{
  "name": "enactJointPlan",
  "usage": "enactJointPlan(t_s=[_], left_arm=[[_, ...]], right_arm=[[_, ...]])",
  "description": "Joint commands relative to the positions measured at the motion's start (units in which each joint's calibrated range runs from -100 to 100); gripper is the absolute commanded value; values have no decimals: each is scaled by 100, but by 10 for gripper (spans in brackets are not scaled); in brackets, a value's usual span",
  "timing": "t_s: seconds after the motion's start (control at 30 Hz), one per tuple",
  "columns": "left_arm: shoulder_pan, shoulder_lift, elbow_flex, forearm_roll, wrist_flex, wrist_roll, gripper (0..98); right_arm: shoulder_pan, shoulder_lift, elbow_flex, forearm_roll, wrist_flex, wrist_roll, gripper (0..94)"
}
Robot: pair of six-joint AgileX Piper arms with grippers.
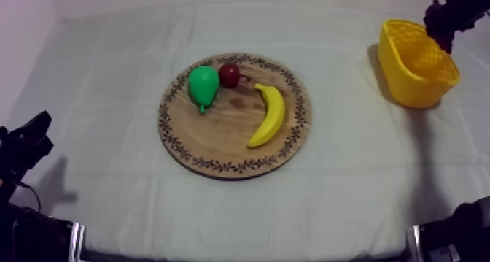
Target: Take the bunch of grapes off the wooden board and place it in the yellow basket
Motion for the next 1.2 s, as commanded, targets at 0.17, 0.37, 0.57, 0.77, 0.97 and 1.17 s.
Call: enactJointPlan(t_s=[0.17, 0.37, 0.57, 0.77, 0.97, 1.17], left_arm=[[-1, 0, -4, -4, -3, 1, 1], [-1, 0, -4, -4, -3, 1, 1], [-1, 0, -4, -4, -3, 1, 1], [-1, 0, -4, -4, -3, 1, 1], [-1, 0, -4, -4, -3, -1, 1], [-1, 0, -4, -4, -3, -2, 1]], right_arm=[[20, 465, 75, -353, -216, 124, 373], [-50, 789, 103, -481, -667, -11, 517], [-99, 909, 186, -495, -1124, -138, 652], [-141, 703, 274, -271, -1332, -307, 675], [-103, -144, 720, -107, -1662, -263, 664], [-15, -1319, 1403, -49, -1973, -137, 633]])
